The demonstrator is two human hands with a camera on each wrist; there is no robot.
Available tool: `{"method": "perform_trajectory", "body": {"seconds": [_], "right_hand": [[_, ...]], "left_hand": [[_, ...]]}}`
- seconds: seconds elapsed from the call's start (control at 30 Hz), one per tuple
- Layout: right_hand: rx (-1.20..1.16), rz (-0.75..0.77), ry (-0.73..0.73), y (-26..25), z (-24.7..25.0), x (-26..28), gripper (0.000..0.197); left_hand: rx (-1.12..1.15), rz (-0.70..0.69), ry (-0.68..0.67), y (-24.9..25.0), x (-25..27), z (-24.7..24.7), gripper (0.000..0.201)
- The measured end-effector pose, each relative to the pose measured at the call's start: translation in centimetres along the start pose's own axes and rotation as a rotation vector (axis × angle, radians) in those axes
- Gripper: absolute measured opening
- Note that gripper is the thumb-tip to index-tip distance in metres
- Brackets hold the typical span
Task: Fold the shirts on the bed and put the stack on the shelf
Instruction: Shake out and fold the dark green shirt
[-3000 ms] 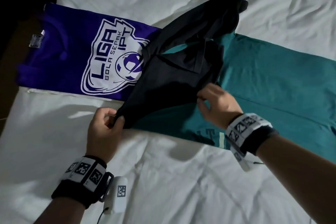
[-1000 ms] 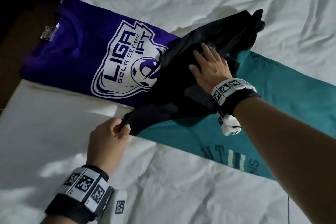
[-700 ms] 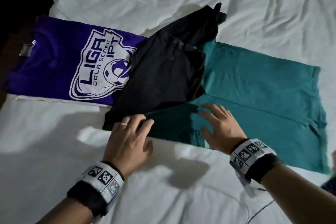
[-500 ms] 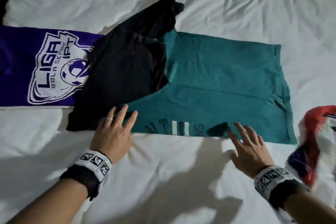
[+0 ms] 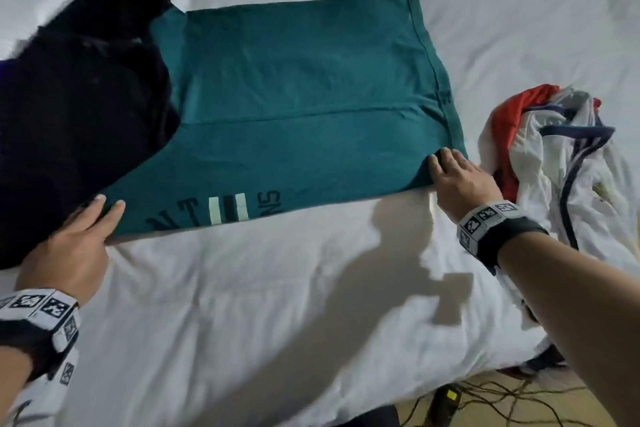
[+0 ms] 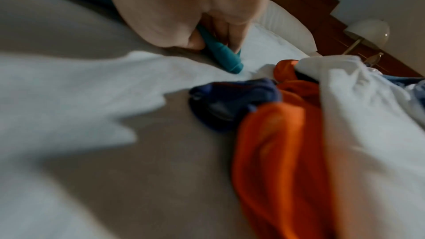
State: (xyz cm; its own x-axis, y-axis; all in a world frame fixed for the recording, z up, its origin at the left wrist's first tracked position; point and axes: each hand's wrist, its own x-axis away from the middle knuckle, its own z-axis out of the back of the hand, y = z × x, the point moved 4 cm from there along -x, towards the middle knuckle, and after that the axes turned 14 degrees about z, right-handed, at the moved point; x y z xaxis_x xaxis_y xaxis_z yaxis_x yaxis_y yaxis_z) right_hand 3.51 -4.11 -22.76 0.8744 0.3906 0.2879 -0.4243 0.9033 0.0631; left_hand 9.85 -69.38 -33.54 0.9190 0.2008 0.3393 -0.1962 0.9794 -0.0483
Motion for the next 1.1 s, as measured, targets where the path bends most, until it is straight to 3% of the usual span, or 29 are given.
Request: {"method": "perform_trajectory", "body": {"seconds": [0.1,0.2,0.33,0.4,0.5,0.57,0.63,0.67,0.77,0.87,0.97,1.1], "right_hand": [[-0.005,0.075,0.039,0.1,0.7,2.4,0.048],[-0.021,0.097,0.003,0.1,1.0,5.2,0.028],[-0.076,0.145,-0.080,-0.8,0.5,9.6,0.045],[-0.050,0.146,-0.072,-1.3,0.2,11.0,0.046],[-0.002,0.126,-0.178,-1.7,-1.5,12.0,0.049],[-0.016,0.022,-0.330,-2.2,-1.6,12.1,0.049],[0.003,-0.092,-0.343,-3.2,0.0,11.9,0.034],[0.027,-0.074,-0.308,-4.2,1.0,11.6,0.027],[-0.010,0.002,-0.132,-8.0,3.2,10.2,0.022],[-0.085,0.189,0.040,-15.4,3.8,6.9,0.023],[-0.191,0.464,0.111,-25.1,4.5,3.8,0.028],[-0.226,0.707,0.134,-35.5,5.7,1.4,0.037]], "left_hand": [[0.033,-0.029,0.002,1.0,2.8,2.9,0.093],[-0.055,-0.101,-0.072,1.9,8.2,5.5,0.109],[-0.115,-0.140,-0.052,2.2,15.0,6.4,0.095],[-0.114,-0.177,0.030,2.6,17.8,5.7,0.086],[-0.132,-0.187,-0.024,2.3,19.4,2.7,0.107],[-0.080,-0.103,-0.107,3.2,19.6,2.3,0.100],[0.004,-0.030,-0.071,5.1,19.7,4.1,0.067],[0.065,0.007,0.011,5.8,19.7,5.4,0.056],[0.236,0.158,0.239,5.5,19.1,8.9,0.055],[0.324,0.485,0.339,1.4,18.3,9.1,0.048],[0.615,0.741,0.114,-2.3,17.4,7.9,0.056],[0.861,0.744,-0.067,-3.8,17.0,7.8,0.066]]}}
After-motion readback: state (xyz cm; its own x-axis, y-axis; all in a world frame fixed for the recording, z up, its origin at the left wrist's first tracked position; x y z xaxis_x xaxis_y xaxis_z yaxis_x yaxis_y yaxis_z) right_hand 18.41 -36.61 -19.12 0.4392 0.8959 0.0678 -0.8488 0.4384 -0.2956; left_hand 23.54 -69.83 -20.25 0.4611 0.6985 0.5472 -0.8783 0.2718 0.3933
